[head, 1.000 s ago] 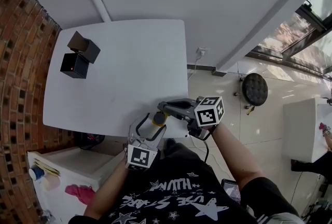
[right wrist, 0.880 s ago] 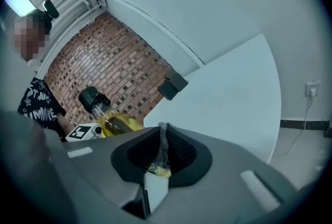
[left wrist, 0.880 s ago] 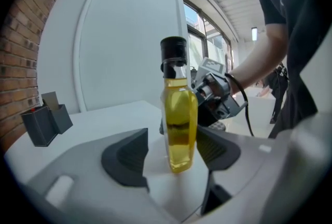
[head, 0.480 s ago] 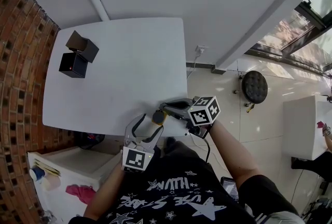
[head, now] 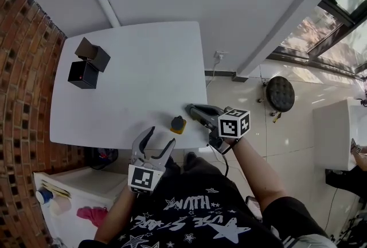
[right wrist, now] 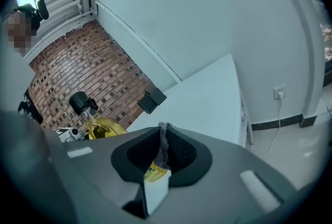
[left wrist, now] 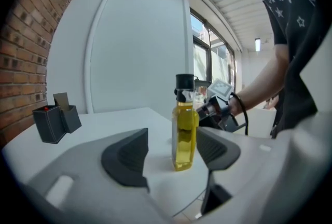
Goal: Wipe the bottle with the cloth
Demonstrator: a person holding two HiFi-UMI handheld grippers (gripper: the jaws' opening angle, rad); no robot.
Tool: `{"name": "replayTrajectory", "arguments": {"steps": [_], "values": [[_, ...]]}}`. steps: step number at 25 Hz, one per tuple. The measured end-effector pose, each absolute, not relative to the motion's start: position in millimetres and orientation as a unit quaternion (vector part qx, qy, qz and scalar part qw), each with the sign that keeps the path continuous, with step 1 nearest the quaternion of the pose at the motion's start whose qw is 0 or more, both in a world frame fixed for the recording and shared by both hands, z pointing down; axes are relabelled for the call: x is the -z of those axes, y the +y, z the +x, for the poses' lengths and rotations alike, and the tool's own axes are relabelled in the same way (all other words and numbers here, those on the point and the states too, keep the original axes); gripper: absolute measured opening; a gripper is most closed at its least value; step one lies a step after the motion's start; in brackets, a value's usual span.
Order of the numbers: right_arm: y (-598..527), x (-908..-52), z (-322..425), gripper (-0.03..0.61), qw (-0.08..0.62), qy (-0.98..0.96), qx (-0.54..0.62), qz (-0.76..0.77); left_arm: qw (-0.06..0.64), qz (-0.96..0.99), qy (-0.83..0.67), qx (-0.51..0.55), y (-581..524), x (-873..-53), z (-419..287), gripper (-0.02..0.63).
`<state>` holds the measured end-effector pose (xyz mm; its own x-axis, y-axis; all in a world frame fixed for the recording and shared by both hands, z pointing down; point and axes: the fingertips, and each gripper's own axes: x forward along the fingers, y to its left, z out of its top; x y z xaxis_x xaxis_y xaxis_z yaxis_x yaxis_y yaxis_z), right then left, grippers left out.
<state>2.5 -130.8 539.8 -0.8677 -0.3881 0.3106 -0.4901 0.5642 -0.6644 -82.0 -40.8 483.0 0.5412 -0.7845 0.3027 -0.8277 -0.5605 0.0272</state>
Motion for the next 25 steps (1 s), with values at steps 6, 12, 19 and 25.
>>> {"name": "replayTrajectory", "arguments": {"steps": [6,12,19,25], "values": [[-131.9,-475.8,14.3,0.038,0.03,-0.906,-0.314,0.284,0.068,0.862,-0.496,-0.083,-44.7,-448.5,-102.4,0.248],[-121.9,-408.8,26.4,0.038,-0.014,-0.912,-0.217,0.348,0.048,0.85,-0.522,-0.056,-54.9,-418.4,-115.5,0.121],[-95.8,-363.6,37.8,0.038,-0.043,-0.901,-0.128,0.411,0.019,0.846,-0.532,-0.031,-64.8,-387.9,-118.3,0.003],[-82.7,-368.8,40.0,0.037,-0.049,-0.885,-0.14,0.441,0.05,0.829,-0.553,-0.067,-71.7,-398.7,-122.8,0.003]]}}
